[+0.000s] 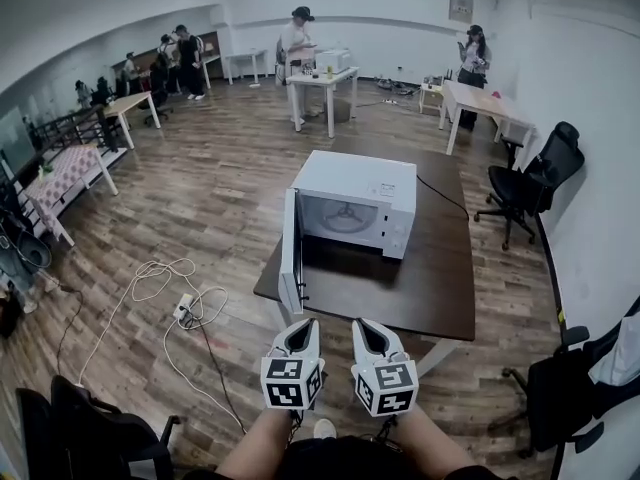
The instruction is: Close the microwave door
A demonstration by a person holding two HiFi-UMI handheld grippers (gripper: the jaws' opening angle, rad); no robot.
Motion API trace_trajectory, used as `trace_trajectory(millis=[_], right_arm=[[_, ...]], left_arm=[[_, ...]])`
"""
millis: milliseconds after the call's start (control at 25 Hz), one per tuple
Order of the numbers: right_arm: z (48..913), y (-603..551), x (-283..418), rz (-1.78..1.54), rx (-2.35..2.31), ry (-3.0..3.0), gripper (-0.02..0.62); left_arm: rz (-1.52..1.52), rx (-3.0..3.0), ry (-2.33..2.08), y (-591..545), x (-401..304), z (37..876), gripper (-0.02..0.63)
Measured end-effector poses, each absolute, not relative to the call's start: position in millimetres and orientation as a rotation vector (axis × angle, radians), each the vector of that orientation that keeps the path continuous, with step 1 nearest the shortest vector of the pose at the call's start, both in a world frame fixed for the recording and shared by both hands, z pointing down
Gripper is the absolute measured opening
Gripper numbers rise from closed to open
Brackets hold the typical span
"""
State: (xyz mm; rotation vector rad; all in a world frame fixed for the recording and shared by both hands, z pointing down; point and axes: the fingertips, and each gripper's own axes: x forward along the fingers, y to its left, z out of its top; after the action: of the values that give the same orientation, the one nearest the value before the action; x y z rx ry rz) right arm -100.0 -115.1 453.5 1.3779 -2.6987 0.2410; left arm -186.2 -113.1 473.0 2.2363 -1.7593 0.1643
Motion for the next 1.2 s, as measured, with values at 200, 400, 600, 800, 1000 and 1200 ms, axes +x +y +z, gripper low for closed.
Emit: trace_trajectory(millis=[200,400,600,800,1000,1200], right_arm=[[456.1,-146.9,-119.3,0.26,1.378,-2.696,0.006],[457.4,-168.7,-139.8,0.245,1.377,-2.692,0.008],[462.6,-186.9,-152.5,0.237,1.394,-2.663,0.008],[463.2,-194.4,-160.3,0.24,1.413,-2.653,0.008],[471.3,-197.5,-160.2,0.264,1.418,-2.624,0.008],[481.0,-200.2,-165.1,0.286,1.379,-2.628,0.008]], left_arm=[[0.172,2.24,-1.779,-141.5,-207.3,468.7,0.009],[0.178,2.234,-1.788,-160.9,-232.9,471.2,0.009],[0.194,2.24,-1.777,-176.5,-253.7,475.9,0.009],[0.196,2.274,-1.756,-184.5,-269.4,480.7,0.009],[0.229,2.305,-1.802,-188.9,-284.2,490.9,0.009],[0.29,2.324,-1.762,-192.6,-289.3,511.4,0.057]])
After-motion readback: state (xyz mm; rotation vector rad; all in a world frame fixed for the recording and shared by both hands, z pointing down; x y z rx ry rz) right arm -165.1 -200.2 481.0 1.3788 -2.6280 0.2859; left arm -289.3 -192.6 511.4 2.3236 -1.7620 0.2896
